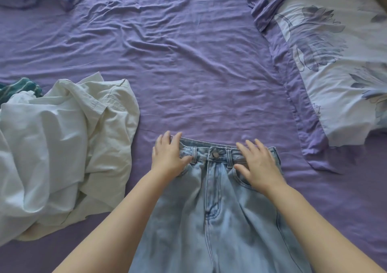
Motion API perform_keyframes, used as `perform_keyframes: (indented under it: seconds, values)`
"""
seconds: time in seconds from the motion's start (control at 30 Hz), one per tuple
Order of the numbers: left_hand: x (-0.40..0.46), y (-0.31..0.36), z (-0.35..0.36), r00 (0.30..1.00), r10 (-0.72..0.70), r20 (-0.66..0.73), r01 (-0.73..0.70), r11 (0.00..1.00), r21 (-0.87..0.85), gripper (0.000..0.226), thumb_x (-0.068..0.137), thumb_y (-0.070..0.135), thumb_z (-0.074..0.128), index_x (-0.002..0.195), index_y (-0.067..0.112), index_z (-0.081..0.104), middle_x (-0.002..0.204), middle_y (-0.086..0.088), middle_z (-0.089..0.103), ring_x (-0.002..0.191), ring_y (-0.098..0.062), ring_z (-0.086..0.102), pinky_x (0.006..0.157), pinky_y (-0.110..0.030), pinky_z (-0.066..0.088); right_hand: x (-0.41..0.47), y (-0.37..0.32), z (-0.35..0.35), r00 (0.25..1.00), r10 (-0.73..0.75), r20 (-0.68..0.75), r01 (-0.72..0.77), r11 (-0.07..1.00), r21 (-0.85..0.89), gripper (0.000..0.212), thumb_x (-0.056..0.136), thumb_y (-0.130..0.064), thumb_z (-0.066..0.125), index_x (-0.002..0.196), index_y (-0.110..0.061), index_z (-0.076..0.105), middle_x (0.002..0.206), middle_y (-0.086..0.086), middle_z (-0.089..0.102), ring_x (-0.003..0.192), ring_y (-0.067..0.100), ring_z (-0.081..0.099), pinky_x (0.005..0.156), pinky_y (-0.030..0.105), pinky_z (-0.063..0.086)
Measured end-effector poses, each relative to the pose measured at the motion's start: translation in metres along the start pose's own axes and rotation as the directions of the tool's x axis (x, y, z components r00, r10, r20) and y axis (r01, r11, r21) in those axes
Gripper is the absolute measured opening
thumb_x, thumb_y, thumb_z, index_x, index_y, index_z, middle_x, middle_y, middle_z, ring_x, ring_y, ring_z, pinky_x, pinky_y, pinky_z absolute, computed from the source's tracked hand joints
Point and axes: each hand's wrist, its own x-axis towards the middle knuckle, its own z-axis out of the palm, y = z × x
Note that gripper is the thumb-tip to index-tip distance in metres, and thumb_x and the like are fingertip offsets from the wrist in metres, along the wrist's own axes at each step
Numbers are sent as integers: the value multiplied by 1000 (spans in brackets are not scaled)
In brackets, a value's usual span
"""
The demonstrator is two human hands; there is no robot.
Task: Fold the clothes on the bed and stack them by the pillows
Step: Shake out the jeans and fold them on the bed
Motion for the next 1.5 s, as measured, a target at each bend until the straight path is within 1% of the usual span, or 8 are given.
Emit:
perform_keyframes:
  seconds: [0.13, 0.27, 0.47, 0.63, 0.8, 0.97, 1.33, 1.5]
  values:
    - [1, -9, 15, 974, -202, -105, 188, 974, -130, 103, 75, 52, 71, 151, 17, 9, 151, -12, 25, 139, -31, 21, 109, -44, 26, -7, 11, 17, 970, 212, -116, -215, 977, -11, 74, 88, -53, 50, 149, -24, 19, 157, 8, 14, 145, 29, 4, 114, 46, 8]
    - [7, -12, 13, 952, -287, -110, 253, 934, -252, 107, 73, 48, 76, 149, 9, 12, 146, -14, 39, 133, -31, 37, 104, -42, 35, -16, 15, 19, 905, 406, -126, -334, 863, 379, 82, 85, -45, 61, 150, -19, 17, 156, 17, 11, 141, 34, 18, 107, 44, 27]
    - [-2, -13, -13, 945, -326, 33, 297, 809, -506, 25, 73, 31, 78, 81, 9, 68, 82, -9, 71, 82, -26, 66, 74, -37, 50, -24, 11, -2, 856, 497, -142, -364, 774, 517, 85, 82, -24, 70, 149, -14, 18, 136, 22, 48, 119, 38, 48, 88, 42, 42]
    - [-38, 10, -41, 981, -194, 12, 160, 773, -613, 23, 74, 22, 77, 84, 4, 66, 74, -3, 64, 70, -18, 57, 69, -34, 44, -41, -8, -37, 893, 409, -185, -187, 714, 675, 51, 79, -1, 68, 128, -3, 51, 123, 20, 57, 116, 35, 50, 94, 36, 37]
    - [-94, 29, -84, 992, -123, 10, 102, 768, -633, 14, 88, 21, 63, 78, 15, 55, 69, 5, 52, 68, -13, 46, 60, -28, 36, -82, -22, -83, 926, 351, -138, -126, 632, 764, 18, 85, -2, 60, 100, -10, 57, 96, 13, 61, 89, 30, 54, 66, 29, 29]
    - [-147, 36, -147, 993, -54, -107, -10, 851, -525, 15, 93, 21, 59, 101, 12, 51, 95, -1, 60, 87, -15, 56, 71, -25, 39, -116, -25, -136, 948, 299, -110, -122, 659, 743, 21, 91, -12, 57, 106, -7, 43, 91, 10, 53, 83, 27, 50, 61, 33, 22]
    - [-269, 64, -320, 899, -30, -437, -279, 730, -624, 30, 74, 21, 81, 90, 8, 59, 88, -14, 69, 84, -29, 66, 78, -44, 52, -205, -84, -324, 887, 227, -401, 264, 463, 846, 36, 74, 5, 73, 102, -6, 55, 88, 7, 64, 79, 18, 59, 70, 23, 46]
    - [-330, 72, -386, 817, 35, -576, -452, 659, -601, 26, 70, 9, 82, 85, 12, 60, 83, -7, 69, 81, -25, 65, 74, -33, 54, -275, -110, -409, 785, 198, -586, 428, 511, 746, 27, 71, 4, 76, 93, -6, 63, 79, 2, 66, 72, 13, 58, 62, 16, 47]
